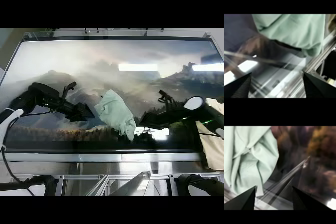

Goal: Fold the shirts.

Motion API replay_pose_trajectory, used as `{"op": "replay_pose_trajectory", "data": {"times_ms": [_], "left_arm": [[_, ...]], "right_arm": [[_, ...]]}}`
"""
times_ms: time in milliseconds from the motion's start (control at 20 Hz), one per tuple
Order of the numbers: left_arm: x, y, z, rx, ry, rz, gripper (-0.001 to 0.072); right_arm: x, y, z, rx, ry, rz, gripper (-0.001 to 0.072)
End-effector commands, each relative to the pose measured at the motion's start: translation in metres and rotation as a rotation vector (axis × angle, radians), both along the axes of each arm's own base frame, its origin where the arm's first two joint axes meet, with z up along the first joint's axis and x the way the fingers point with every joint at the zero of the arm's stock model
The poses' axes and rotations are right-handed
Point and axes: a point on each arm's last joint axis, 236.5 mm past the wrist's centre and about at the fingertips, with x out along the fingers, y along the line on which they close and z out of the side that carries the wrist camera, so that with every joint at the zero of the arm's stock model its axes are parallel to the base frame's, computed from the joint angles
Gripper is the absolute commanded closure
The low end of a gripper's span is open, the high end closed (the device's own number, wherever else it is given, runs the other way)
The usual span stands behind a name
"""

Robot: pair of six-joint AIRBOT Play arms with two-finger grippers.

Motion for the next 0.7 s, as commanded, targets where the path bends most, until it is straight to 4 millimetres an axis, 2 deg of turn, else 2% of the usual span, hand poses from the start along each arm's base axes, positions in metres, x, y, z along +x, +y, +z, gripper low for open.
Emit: {"op": "replay_pose_trajectory", "data": {"times_ms": [0, 150, 200, 250, 300, 350, 400, 450, 550, 650], "left_arm": [[0.019, -0.033, -0.024, -0.067, -0.004, 0.028, 0.0002], [0.037, -0.064, -0.027, -0.075, -0.031, -0.038, 0.0002], [0.043, -0.073, -0.026, -0.078, -0.041, -0.054, 0.0003], [0.048, -0.082, -0.025, -0.083, -0.056, -0.075, 0.0004], [0.051, -0.09, -0.024, -0.086, -0.056, -0.087, 0.0071], [0.053, -0.098, -0.023, -0.089, -0.054, -0.098, 0.0309], [0.055, -0.104, -0.021, -0.094, -0.061, -0.114, 0.0642], [0.057, -0.109, -0.018, -0.101, -0.068, -0.129, 0.0692], [0.06, -0.11, -0.004, -0.117, -0.091, -0.15, 0.0692], [0.071, -0.1, 0.018, -0.123, -0.142, -0.136, 0.0692]], "right_arm": [[-0.014, 0.042, -0.034, 0.069, 0.076, 0.05, 0.0226], [-0.012, 0.072, -0.032, 0.191, 0.082, 0.044, 0.0247], [-0.008, 0.078, -0.027, 0.225, 0.063, 0.037, 0.0352], [-0.003, 0.082, -0.021, 0.257, 0.042, 0.031, 0.0387], [0.001, 0.086, -0.016, 0.281, 0.029, 0.022, 0.0429], [0.004, 0.088, -0.013, 0.299, 0.018, 0.015, 0.0649], [0.006, 0.09, -0.01, 0.311, 0.005, 0.017, 0.0691], [0.006, 0.09, -0.008, 0.318, 0.0, 0.023, 0.0691], [0.004, 0.087, 0.002, 0.338, -0.011, 0.044, 0.0691], [0.009, 0.075, 0.019, 0.346, -0.051, 0.053, 0.0691]]}}
